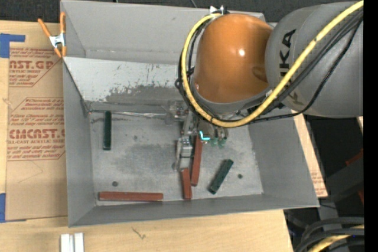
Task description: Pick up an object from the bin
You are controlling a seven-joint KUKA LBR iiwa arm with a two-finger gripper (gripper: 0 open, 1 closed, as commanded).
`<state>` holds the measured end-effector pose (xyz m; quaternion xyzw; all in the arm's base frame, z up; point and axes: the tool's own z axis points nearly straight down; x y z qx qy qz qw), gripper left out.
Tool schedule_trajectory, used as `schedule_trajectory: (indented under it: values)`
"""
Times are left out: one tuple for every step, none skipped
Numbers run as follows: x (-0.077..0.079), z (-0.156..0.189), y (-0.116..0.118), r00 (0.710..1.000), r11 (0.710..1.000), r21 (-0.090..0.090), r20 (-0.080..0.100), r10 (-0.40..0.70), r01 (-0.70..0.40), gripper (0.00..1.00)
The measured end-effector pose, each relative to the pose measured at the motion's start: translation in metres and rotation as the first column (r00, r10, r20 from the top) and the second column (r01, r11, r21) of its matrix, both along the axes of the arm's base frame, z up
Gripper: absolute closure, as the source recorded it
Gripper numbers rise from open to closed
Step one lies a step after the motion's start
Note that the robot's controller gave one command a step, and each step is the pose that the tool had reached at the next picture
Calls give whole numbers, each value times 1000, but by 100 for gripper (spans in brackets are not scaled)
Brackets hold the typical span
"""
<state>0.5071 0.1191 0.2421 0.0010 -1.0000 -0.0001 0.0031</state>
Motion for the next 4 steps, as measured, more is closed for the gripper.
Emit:
schedule_trajectory:
  values:
    - [2, 4, -1, 1000, 1000, 1, 7, -1, 1, 0]
    - [14, -29, -25, 997, 997, 1, 13, 79, -79, 0]
    - [16, -41, -34, 995, 995, 0, 14, 99, -99, 0]
    - [16, -96, -36, 998, 998, 1, 11, 69, -69, 0]
